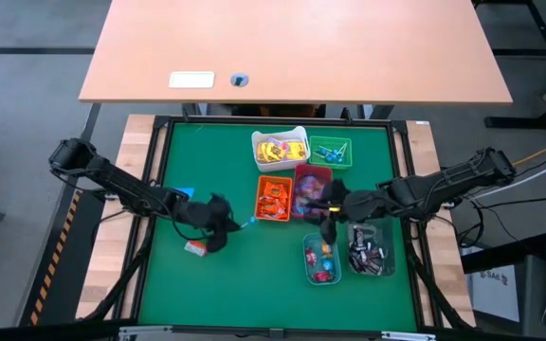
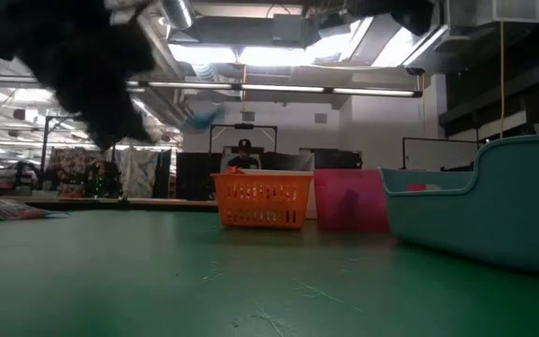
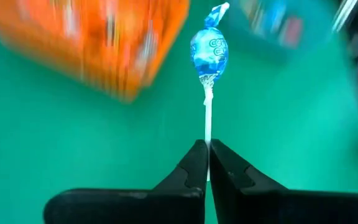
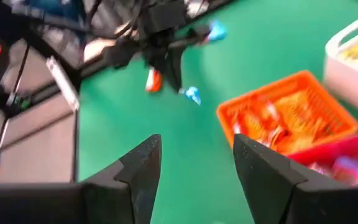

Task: Sort candy
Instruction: Put the blue lollipop into the green basket

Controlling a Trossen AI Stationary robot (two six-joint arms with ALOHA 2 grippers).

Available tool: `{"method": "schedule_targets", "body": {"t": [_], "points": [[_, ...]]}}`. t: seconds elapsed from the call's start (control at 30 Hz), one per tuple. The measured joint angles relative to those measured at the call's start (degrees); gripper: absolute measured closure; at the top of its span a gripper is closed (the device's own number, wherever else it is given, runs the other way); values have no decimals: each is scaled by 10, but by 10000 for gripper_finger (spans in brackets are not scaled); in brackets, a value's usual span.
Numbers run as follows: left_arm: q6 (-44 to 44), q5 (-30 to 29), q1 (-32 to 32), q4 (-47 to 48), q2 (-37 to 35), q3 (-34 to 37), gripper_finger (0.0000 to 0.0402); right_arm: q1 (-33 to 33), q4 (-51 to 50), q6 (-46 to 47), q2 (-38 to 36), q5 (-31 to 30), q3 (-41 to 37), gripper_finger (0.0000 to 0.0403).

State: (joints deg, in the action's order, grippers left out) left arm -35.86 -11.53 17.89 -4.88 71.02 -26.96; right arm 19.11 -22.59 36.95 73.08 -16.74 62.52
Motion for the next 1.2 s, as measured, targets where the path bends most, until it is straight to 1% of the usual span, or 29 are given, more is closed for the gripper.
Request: {"method": "schedule_targets", "body": {"t": [0.07, 0.13, 0.27, 0.4, 0.5, 0.57, 0.73, 0.97, 1.2], "points": [[6, -36, 0, -66, 0, 0, 401, 0, 18, -4, 0, -24, 0, 205], [26, -67, 0, -125, -1, 0, 401, 0, 44, -30, 0, -38, 0, 205], [97, -115, -1, -247, -1, 0, 401, 0, 116, -120, 11, -42, 0, 205], [161, -130, -10, -341, -1, 0, 401, -4, 206, -191, 40, -41, 0, 205], [201, -129, -16, -387, -1, 0, 401, -11, 271, -216, 70, -41, 0, 205], [218, -129, -19, -404, -1, 0, 401, -22, 322, -234, 91, -42, 0, 205], [230, -129, -21, -424, -1, 0, 402, -46, 390, -254, 130, -42, 0, 205], [230, -129, -21, -428, -1, 0, 401, -77, 438, -254, 174, 18, 0, 205], [230, -129, -21, -429, -1, 0, 401, -95, 508, -253, 208, 46, 0, 205]]}}
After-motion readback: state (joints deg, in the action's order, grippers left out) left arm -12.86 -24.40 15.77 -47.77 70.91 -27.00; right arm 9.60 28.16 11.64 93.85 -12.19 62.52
